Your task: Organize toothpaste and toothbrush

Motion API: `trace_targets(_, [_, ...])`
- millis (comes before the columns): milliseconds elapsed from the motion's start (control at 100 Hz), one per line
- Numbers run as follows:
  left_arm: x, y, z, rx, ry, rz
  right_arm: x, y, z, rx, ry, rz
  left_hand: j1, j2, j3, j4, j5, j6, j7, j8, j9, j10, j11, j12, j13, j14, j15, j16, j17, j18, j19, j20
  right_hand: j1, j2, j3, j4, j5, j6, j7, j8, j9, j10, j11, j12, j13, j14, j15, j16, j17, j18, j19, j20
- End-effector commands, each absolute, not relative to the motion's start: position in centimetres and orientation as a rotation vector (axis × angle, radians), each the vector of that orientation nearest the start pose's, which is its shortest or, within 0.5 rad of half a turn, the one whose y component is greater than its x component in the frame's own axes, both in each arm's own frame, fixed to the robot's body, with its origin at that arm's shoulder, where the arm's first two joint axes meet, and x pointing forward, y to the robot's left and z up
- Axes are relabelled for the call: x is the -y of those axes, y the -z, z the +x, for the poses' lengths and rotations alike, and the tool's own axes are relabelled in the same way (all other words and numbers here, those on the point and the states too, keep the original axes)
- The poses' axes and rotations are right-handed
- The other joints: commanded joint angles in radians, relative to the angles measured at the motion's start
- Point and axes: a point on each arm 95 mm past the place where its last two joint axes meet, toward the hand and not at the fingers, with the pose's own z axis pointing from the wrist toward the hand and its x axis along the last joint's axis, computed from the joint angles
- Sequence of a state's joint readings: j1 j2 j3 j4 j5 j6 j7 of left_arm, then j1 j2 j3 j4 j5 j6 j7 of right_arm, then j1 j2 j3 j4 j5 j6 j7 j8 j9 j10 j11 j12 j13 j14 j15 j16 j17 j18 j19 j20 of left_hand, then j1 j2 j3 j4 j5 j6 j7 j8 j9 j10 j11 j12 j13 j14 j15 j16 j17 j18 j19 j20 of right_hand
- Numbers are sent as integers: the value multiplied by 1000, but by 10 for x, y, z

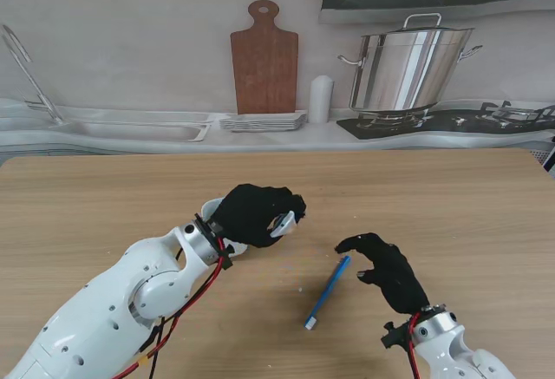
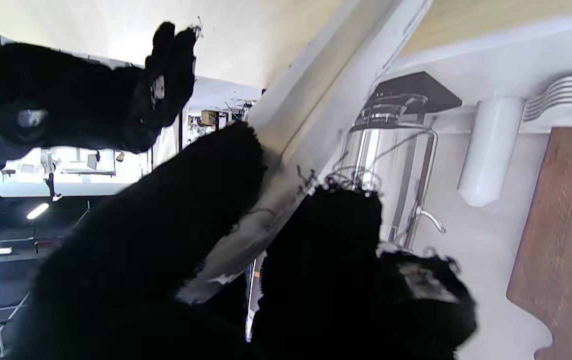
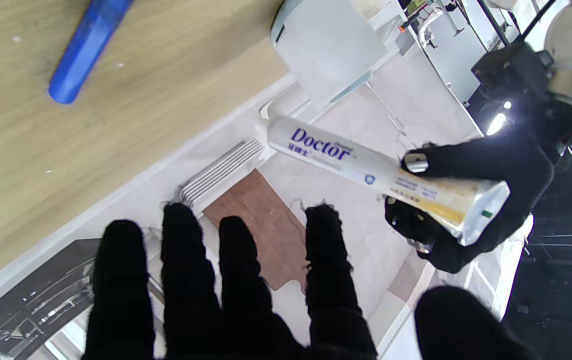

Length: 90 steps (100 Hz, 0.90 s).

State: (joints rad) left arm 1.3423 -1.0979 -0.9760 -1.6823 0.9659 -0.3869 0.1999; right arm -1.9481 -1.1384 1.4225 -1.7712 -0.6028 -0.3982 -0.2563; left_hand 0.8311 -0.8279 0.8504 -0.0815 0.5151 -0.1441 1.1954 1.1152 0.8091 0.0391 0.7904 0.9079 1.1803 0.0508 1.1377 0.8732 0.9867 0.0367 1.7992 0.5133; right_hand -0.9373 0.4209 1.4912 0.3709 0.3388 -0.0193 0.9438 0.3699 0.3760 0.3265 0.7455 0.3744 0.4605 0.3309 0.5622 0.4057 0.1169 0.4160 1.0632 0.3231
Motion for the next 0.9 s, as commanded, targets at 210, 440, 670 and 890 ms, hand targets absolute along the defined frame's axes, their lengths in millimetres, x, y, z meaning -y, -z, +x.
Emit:
trace_targets(210, [87,172,393,-1490,2088,-540,13,313,305,1361,2738,-1732,42,92,172,25,102,-46,116,13,85,31,129,97,49,37,34,17,29,-68,104,9,-250,277,79,-105,-166,-39,-12,-21,-107,-11,-26,-25,-124,-42,-52,-67,-101,-95,-51,-38])
trace_targets(440, [53,153,381,-1467,2009,-556,10,305,308,1397,2766,-1676,40,85,177,23,104,-44,116,10,90,34,127,97,56,39,37,20,38,-70,110,10,-250,84,79,10,-257,-25,-165,-129,-206,-40,8,-24,-202,-68,-45,-71,-141,-130,-62,-57])
trace_targets(670, [26,149,371,-1449,1932,-587,3,297,310,1449,2777,-1603,32,65,199,19,115,-33,119,1,113,46,126,93,83,39,43,21,71,-73,119,5,-250,139,79,13,-254,58,-317,-236,-218,-31,-56,-61,-266,-83,-36,-72,-195,-166,-70,-73])
trace_targets(890, [11,157,371,-1420,1914,-681,-6,290,315,1488,2799,-1531,23,40,228,1,121,8,128,-27,146,79,128,75,90,38,109,8,100,-96,160,11,-250,277,79,-107,-250,58,-246,-215,-216,-27,-54,-56,-260,-65,-32,-75,-194,-139,-67,-82])
